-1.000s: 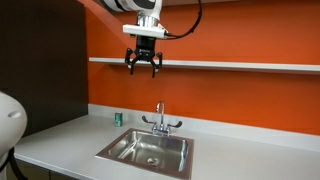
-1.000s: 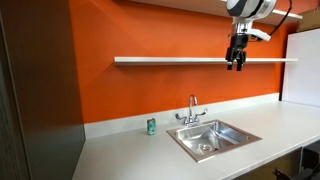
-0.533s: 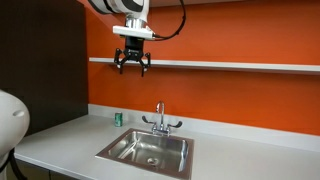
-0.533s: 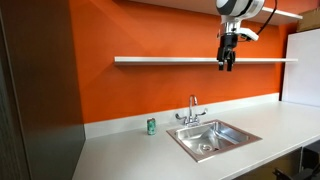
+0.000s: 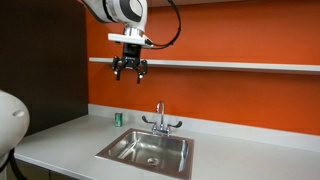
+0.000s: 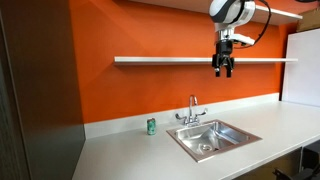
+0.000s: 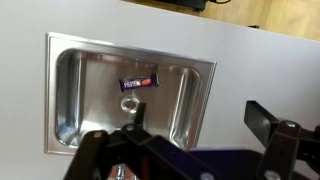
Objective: Remove the chocolate from the sink
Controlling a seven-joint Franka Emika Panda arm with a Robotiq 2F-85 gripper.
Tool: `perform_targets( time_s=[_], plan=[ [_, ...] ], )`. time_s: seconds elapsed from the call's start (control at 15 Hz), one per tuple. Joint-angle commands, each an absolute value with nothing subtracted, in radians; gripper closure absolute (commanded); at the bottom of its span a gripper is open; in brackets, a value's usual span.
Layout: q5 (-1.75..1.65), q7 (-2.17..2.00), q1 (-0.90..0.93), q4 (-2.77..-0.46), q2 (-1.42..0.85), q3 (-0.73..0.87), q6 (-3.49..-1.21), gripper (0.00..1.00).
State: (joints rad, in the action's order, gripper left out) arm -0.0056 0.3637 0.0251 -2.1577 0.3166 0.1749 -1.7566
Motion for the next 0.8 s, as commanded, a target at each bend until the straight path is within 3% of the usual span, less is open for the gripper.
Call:
perform_targets(
  time_s=[0.0,0.73],
  plan=[
    [0.008,0.232,-0.001,-2.125,0.278,0.129,-1.724,0.0],
    [0.02,0.025,-0.008,-2.166,0.203,0.102,-1.826,0.0]
  ],
)
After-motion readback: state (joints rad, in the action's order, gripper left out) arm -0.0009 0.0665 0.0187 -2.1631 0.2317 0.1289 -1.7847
